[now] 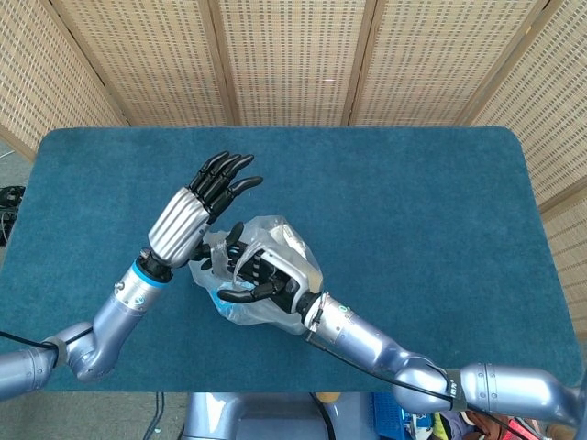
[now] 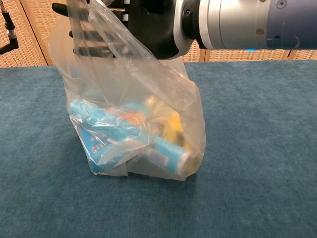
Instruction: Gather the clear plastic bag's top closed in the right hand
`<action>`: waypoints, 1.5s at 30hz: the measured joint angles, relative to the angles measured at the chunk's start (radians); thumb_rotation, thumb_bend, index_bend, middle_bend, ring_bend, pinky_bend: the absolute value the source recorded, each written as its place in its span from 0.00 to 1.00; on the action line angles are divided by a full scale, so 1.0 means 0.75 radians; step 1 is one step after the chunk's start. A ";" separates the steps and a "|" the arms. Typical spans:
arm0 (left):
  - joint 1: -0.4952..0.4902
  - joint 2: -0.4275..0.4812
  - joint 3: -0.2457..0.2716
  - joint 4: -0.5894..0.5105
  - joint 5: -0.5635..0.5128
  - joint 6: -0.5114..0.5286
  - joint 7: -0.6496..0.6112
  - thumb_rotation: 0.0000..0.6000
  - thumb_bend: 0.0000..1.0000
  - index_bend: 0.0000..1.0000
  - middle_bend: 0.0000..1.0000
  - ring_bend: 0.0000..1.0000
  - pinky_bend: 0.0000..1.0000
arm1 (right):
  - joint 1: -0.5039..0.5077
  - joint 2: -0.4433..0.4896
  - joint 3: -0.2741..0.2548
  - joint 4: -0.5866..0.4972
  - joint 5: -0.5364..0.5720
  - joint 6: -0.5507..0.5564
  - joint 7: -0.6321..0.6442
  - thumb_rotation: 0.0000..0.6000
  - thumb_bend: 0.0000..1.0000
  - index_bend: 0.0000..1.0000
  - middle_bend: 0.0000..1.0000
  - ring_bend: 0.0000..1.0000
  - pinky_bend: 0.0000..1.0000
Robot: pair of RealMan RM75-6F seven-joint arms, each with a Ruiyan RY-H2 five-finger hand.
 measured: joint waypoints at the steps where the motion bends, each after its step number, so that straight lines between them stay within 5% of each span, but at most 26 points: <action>1: -0.003 -0.001 -0.001 0.000 -0.001 -0.004 0.004 1.00 0.55 0.11 0.00 0.00 0.00 | 0.000 -0.003 0.002 -0.001 0.002 -0.002 -0.002 1.00 0.22 0.25 0.34 0.16 0.14; 45: -0.059 -0.103 -0.016 0.048 -0.099 -0.076 0.008 1.00 0.55 0.10 0.00 0.00 0.00 | -0.046 -0.082 0.088 0.016 0.077 -0.132 0.045 1.00 0.23 0.13 0.25 0.12 0.25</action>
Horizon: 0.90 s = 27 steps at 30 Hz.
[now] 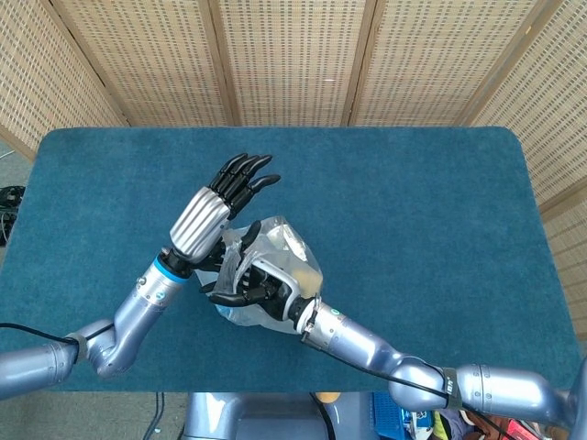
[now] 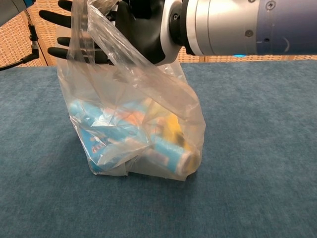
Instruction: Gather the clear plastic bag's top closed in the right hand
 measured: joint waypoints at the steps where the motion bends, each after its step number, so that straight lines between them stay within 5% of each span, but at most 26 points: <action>1: 0.001 -0.001 0.003 0.002 -0.002 -0.001 -0.004 1.00 0.55 0.10 0.00 0.00 0.00 | -0.005 -0.006 0.009 0.002 0.003 -0.002 0.008 1.00 0.23 0.13 0.25 0.12 0.25; 15: 0.007 0.000 -0.005 0.022 -0.018 0.003 -0.028 1.00 0.52 0.00 0.00 0.00 0.00 | -0.027 -0.004 0.033 -0.003 0.022 -0.037 0.009 1.00 0.24 0.13 0.24 0.12 0.26; 27: 0.025 0.056 -0.011 -0.018 -0.044 -0.008 -0.024 1.00 0.05 0.00 0.00 0.00 0.00 | -0.043 0.014 0.055 -0.001 0.043 -0.091 0.008 1.00 0.26 0.13 0.24 0.14 0.27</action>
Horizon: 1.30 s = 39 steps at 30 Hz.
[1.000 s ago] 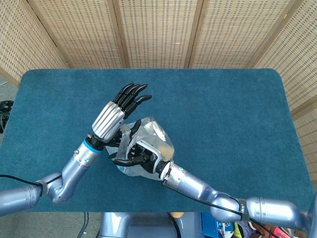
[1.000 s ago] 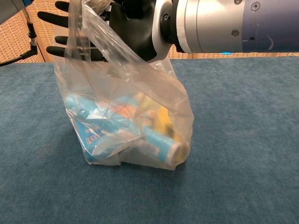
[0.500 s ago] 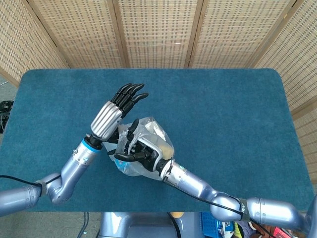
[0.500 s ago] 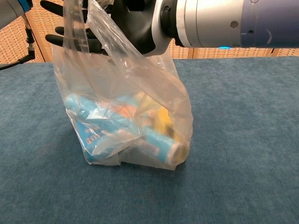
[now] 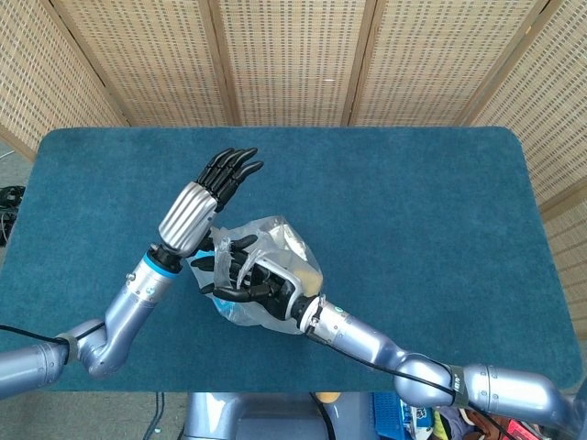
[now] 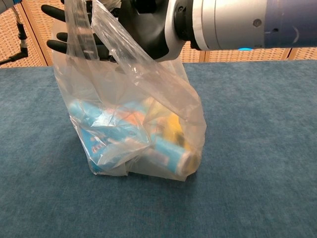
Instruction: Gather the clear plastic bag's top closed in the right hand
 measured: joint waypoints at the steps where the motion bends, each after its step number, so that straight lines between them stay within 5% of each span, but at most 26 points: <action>1: 0.001 0.007 -0.001 -0.004 -0.003 -0.002 0.002 1.00 0.04 0.00 0.00 0.00 0.00 | -0.001 0.000 0.001 0.000 0.002 -0.003 -0.001 1.00 0.26 0.13 0.24 0.14 0.27; 17: 0.031 0.148 -0.003 -0.044 -0.022 -0.051 -0.100 1.00 0.01 0.00 0.00 0.00 0.00 | -0.010 0.008 -0.003 0.003 0.025 -0.004 -0.034 1.00 0.27 0.13 0.24 0.14 0.27; 33: 0.038 0.422 0.055 -0.147 0.001 -0.246 -0.271 1.00 0.01 0.00 0.00 0.00 0.00 | -0.012 -0.003 -0.004 0.025 0.045 -0.015 -0.050 1.00 0.27 0.13 0.24 0.14 0.27; 39: 0.031 0.399 0.044 -0.135 -0.032 -0.245 -0.240 1.00 0.01 0.00 0.00 0.00 0.00 | -0.010 -0.001 0.002 0.004 0.064 -0.036 -0.042 1.00 0.27 0.13 0.25 0.14 0.27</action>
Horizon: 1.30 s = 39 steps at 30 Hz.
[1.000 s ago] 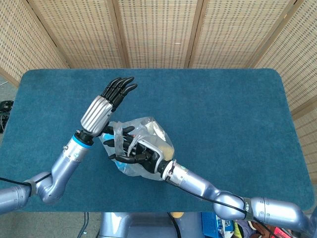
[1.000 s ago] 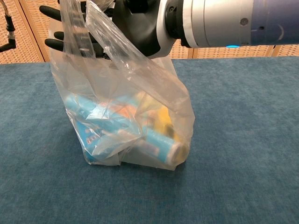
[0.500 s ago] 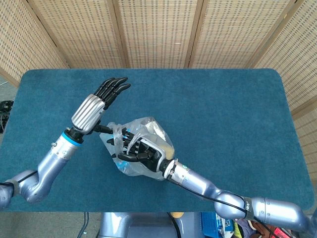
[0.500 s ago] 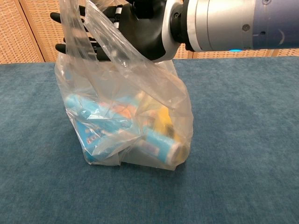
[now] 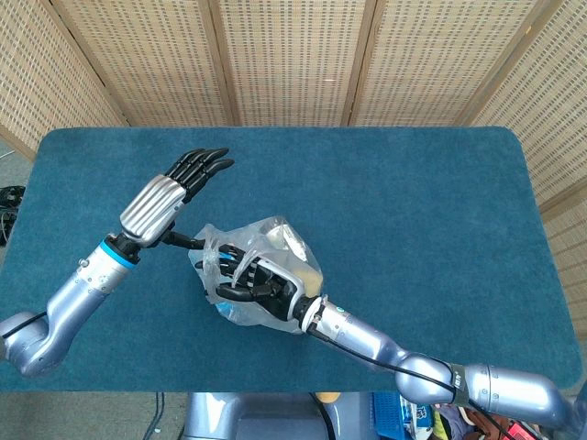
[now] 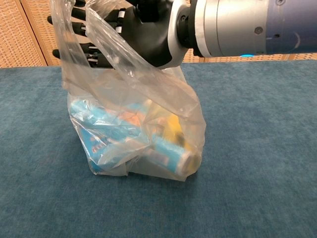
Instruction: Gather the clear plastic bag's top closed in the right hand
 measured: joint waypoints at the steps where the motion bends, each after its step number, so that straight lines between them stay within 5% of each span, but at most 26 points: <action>1: -0.001 -0.010 -0.003 0.002 -0.005 0.003 -0.003 1.00 0.02 0.00 0.00 0.00 0.00 | 0.001 0.000 0.002 -0.005 0.004 -0.002 0.000 1.00 0.27 0.13 0.25 0.14 0.27; 18: -0.018 -0.021 -0.010 0.014 -0.064 -0.041 0.049 1.00 0.04 0.00 0.00 0.00 0.00 | -0.012 0.012 0.045 -0.028 0.030 -0.040 0.010 1.00 0.28 0.12 0.25 0.16 0.33; 39: 0.008 0.044 0.058 0.143 0.020 -0.077 -0.103 1.00 0.04 0.00 0.00 0.00 0.00 | -0.049 0.031 0.084 -0.008 0.038 -0.093 0.017 1.00 0.28 0.12 0.24 0.16 0.33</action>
